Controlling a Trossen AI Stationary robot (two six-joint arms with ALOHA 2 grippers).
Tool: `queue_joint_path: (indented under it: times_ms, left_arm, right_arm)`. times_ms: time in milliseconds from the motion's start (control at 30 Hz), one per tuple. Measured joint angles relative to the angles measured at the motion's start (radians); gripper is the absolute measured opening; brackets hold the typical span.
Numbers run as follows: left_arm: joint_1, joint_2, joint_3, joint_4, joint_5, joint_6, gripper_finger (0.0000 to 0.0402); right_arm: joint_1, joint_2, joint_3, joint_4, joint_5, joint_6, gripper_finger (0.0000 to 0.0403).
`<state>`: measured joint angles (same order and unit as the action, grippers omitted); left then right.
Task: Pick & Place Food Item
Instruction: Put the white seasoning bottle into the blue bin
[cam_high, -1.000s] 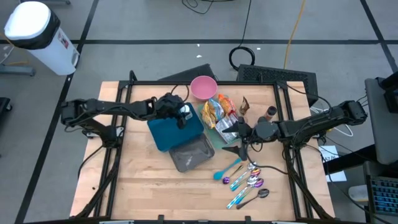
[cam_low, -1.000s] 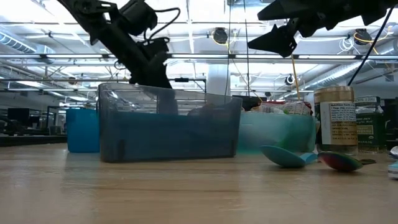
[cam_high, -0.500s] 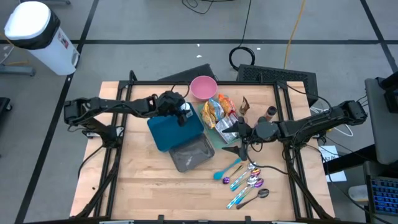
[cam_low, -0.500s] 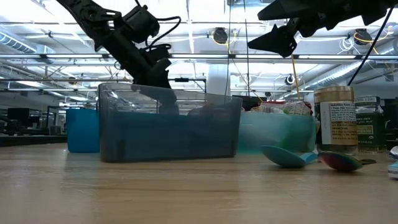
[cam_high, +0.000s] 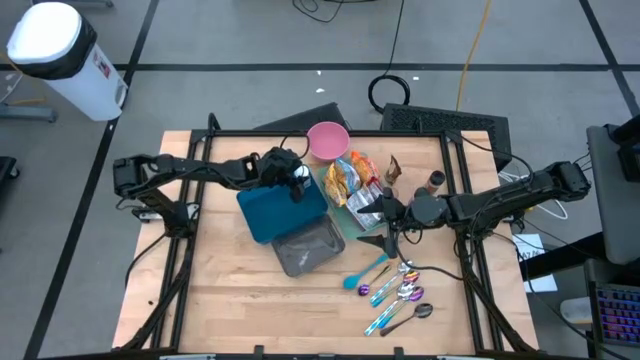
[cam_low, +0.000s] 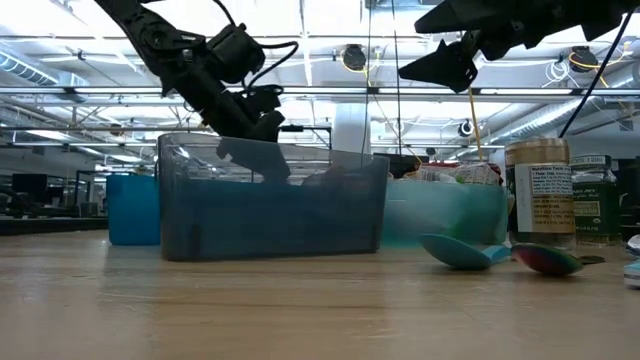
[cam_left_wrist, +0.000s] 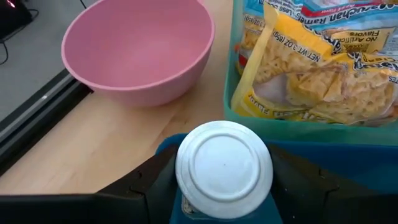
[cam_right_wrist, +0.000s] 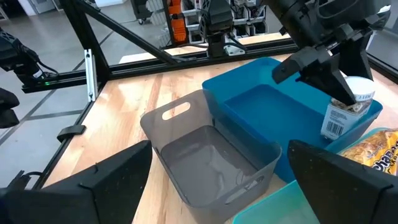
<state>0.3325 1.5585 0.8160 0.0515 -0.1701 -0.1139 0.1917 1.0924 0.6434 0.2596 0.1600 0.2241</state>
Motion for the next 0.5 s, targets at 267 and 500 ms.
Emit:
queue_joint_path:
  times_ms: [267,500]
  left_arm:
    - [0.000,0.001,-0.004,-0.015,-0.006,0.023,0.0268]
    - [0.000,-0.034,-0.004,-0.009,-0.011,0.025,0.0290]
  right_arm:
    - [0.000,0.000,0.000,-0.005,0.000,-0.008,0.0365]
    - [0.000,0.000,0.000,-0.005,-0.004,-0.008,0.0365]
